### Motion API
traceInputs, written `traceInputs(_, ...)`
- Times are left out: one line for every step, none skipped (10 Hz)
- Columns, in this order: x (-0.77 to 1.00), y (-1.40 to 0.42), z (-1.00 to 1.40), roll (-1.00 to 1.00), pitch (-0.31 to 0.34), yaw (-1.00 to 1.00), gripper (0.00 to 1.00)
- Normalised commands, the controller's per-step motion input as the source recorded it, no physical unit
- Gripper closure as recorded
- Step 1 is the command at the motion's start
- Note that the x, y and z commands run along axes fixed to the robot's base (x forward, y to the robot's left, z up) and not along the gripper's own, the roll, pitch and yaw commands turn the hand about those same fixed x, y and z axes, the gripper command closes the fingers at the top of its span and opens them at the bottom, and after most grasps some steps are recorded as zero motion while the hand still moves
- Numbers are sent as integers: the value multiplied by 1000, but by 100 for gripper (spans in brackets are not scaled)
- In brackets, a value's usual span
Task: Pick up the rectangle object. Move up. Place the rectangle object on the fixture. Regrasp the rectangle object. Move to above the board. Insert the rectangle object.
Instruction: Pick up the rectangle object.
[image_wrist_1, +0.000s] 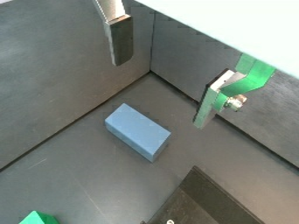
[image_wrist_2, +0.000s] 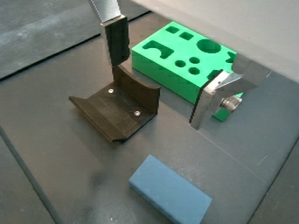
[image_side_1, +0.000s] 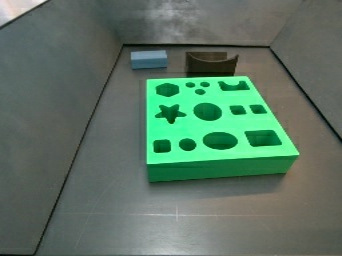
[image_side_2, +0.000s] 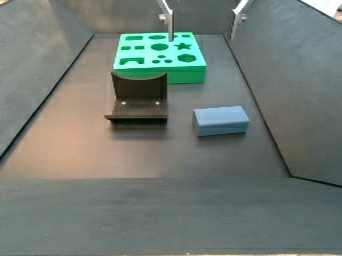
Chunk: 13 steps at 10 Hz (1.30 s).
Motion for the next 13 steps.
traceInputs(0, 0, 0, -17, -54, -366, 0)
traceInputs(0, 0, -191, -16, -34, -1000, 0)
traceInputs(0, 0, -206, 0, -20, -1000, 0)
traceInputs(0, 0, -203, -1, -21, -1000, 0)
traceInputs(0, 0, -229, 0, -7, -1000, 0)
traceInputs(0, 0, -251, 0, 0, -1000, 0)
traceInputs(0, 0, -269, 0, 0, -1000, 0)
traceInputs(0, 0, -300, 0, 0, -1000, 0)
traceInputs(0, 0, -331, 6, 0, -1000, 0)
traceInputs(0, 0, -343, 9, 0, -1000, 0)
traceInputs(-6, 0, -366, 17, 0, -1000, 0)
traceInputs(-43, 0, -457, 39, 21, -1000, 0)
traceInputs(-46, 0, -469, 41, 26, -1000, 0)
